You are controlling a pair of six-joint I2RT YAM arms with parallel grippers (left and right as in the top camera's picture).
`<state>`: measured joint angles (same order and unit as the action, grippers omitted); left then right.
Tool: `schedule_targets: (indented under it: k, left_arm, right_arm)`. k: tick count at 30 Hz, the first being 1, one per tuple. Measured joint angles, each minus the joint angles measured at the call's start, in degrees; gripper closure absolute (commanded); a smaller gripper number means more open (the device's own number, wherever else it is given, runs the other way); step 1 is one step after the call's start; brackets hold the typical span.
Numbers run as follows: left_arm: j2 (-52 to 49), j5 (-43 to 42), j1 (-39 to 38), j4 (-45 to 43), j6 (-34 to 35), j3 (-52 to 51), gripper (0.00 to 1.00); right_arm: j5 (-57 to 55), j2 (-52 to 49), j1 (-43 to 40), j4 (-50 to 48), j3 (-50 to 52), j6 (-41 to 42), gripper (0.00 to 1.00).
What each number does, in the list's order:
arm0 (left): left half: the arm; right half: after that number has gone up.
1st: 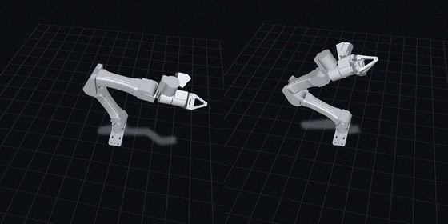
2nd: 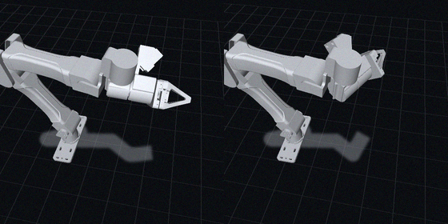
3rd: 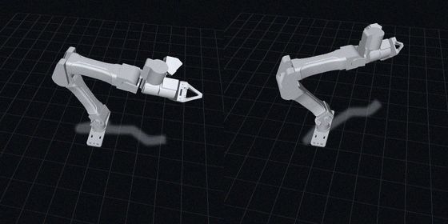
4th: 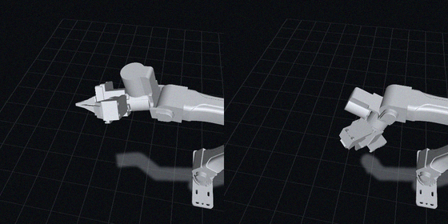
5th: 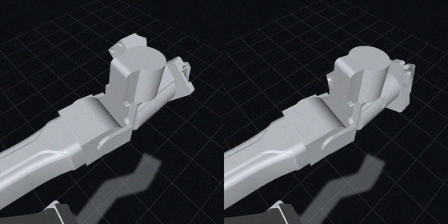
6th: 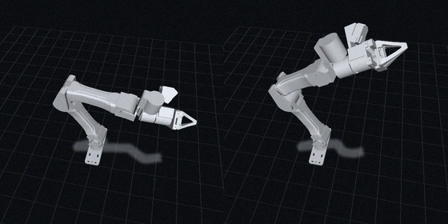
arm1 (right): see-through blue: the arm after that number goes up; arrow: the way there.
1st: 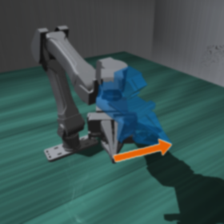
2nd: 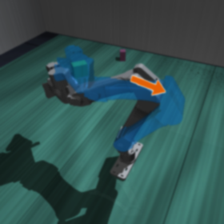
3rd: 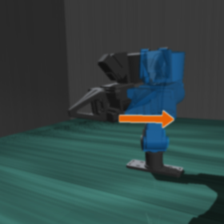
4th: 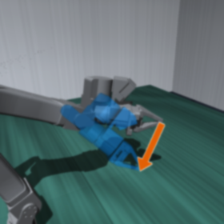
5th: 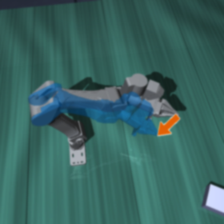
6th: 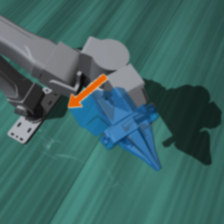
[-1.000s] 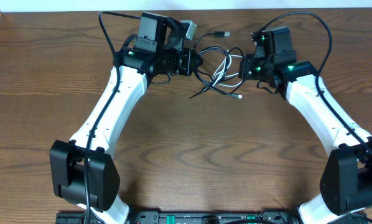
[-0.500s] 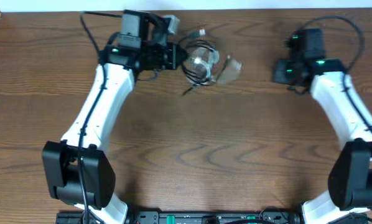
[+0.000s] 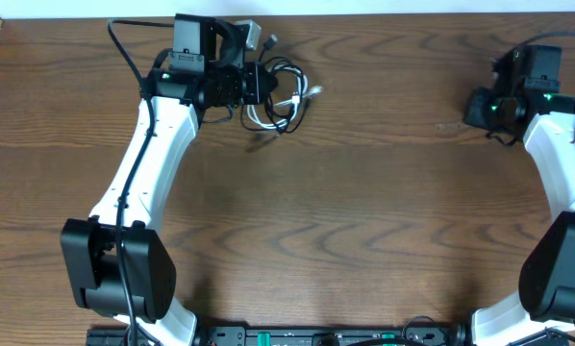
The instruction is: Untangle cables
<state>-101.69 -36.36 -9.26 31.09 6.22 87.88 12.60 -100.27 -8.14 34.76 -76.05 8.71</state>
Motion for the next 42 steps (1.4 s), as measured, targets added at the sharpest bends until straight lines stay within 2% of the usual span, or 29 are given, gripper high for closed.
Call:
schedule_targets:
  k: [4, 9, 14, 19, 25, 28, 36, 42]
  left_arm:
    - [0.0, -3.91, -0.83, -0.07, 0.0, 0.0, 0.93]
    - [0.0, -8.35, -2.19, -0.07, 0.02, 0.0, 0.92]
    - [0.0, -10.12, -3.69, -1.03, 1.4, 0.0, 0.92]
    - [0.0, -10.56, -4.09, -3.39, 4.37, 0.0, 0.93]
    - [0.0, -10.88, -4.11, -4.44, 8.63, 0.0, 0.93]
    - [0.0, -10.93, -4.57, -4.46, 10.08, 0.0, 0.93]
    - [0.0, -10.97, -7.63, -4.48, 11.21, 0.0, 0.92]
    - [-0.09, -10.95, -7.74, -5.64, 13.33, -0.07, 0.93]
  right_arm:
    - [17.38, -0.02, 1.68, -3.67, 0.0, -5.05, 0.53]
    - [32.28, -0.07, 5.81, -8.57, 0.0, -7.76, 0.44]
    - [38.64, -0.09, 11.5, -11.19, 0.0, -7.34, 0.42]
    - [37.31, -0.09, 16.57, -12.39, 0.0, -2.97, 0.43]
    - [28.61, -0.09, 20.79, -13.27, 0.0, 5.18, 0.48]
    - [23.58, -0.09, 22.97, -14.97, 0.0, 8.76, 0.54]
    - [3.72, -0.13, 28.22, -15.28, 0.0, 18.38, 0.79]
    - [-1.07, -1.27, 28.33, -13.88, -0.28, 21.53, 0.98]
